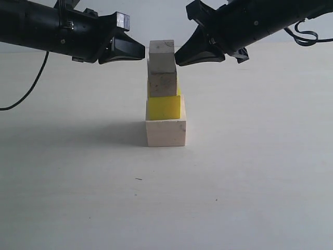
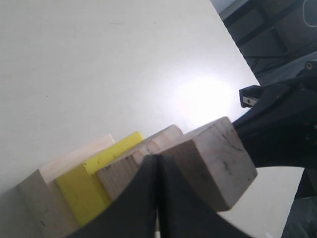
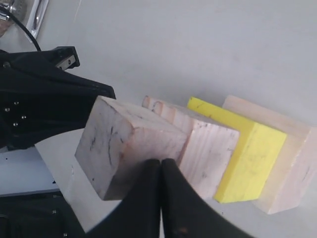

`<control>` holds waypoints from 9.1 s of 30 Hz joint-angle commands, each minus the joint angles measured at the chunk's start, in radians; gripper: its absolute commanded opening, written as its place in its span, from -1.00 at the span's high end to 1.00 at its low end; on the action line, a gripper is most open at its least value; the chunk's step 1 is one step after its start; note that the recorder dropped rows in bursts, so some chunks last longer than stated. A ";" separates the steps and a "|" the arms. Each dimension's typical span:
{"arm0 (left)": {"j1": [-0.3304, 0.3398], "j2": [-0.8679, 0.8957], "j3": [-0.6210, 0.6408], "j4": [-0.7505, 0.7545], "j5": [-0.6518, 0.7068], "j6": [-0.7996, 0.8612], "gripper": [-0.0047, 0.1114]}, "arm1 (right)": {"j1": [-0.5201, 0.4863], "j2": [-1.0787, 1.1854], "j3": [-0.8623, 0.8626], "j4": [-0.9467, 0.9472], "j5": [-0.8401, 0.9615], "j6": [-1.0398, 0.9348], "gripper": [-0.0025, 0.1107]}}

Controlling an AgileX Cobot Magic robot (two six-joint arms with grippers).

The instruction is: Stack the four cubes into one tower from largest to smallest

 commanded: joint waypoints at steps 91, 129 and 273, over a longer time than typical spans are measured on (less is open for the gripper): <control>0.120 -0.950 0.501 0.043 -0.598 0.140 0.92 | -0.005 -0.982 0.372 -0.443 -0.702 -0.060 0.96; 0.224 -1.446 0.665 0.050 -0.641 0.138 0.92 | -0.005 -1.364 0.372 -0.449 -0.581 -0.051 0.96; 0.351 -1.737 1.148 1.441 -0.379 -1.123 0.92 | -0.315 -1.798 1.264 -0.894 -0.771 0.603 0.96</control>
